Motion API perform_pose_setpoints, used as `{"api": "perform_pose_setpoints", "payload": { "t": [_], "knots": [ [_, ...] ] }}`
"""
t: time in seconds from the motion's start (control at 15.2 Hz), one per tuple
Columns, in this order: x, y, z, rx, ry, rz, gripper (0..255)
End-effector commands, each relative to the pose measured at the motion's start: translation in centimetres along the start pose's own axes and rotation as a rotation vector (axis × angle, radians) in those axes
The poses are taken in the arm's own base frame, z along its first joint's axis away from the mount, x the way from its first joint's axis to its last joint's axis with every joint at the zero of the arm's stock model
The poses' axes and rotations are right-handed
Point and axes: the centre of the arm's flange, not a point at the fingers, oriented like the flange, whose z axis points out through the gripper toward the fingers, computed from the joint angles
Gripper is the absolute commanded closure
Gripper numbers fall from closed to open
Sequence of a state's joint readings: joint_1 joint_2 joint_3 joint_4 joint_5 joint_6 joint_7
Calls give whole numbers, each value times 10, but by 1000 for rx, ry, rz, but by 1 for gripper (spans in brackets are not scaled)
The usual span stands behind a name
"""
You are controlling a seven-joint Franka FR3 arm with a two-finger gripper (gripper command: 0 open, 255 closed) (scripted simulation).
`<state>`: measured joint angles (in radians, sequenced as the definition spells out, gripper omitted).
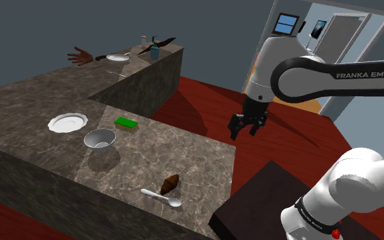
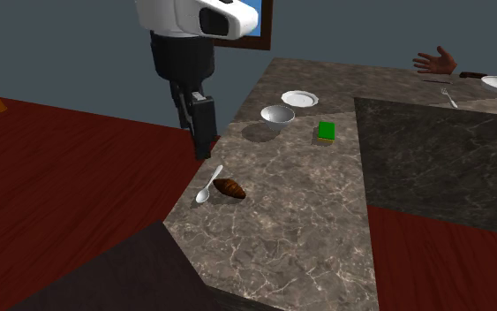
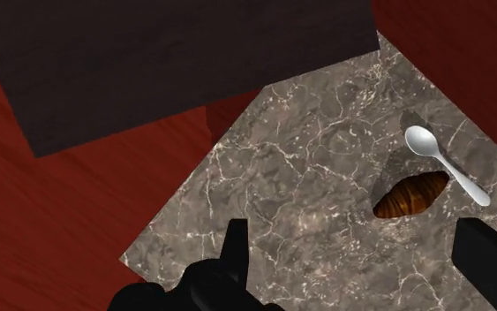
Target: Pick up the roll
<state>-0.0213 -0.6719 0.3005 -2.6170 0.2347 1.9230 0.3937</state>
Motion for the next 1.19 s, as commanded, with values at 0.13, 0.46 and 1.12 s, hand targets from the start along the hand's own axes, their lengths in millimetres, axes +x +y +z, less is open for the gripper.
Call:
{"api": "perform_pose_setpoints", "payload": {
  "t": [0.13, 0.46, 1.12],
  "knots": [
    [11, -31, 42, 3, 1, 94, 0],
    [30, -65, 95, 6, -1, 208, 0],
    [78, -128, 200, 10, -3, 436, 0]
  ]
}}
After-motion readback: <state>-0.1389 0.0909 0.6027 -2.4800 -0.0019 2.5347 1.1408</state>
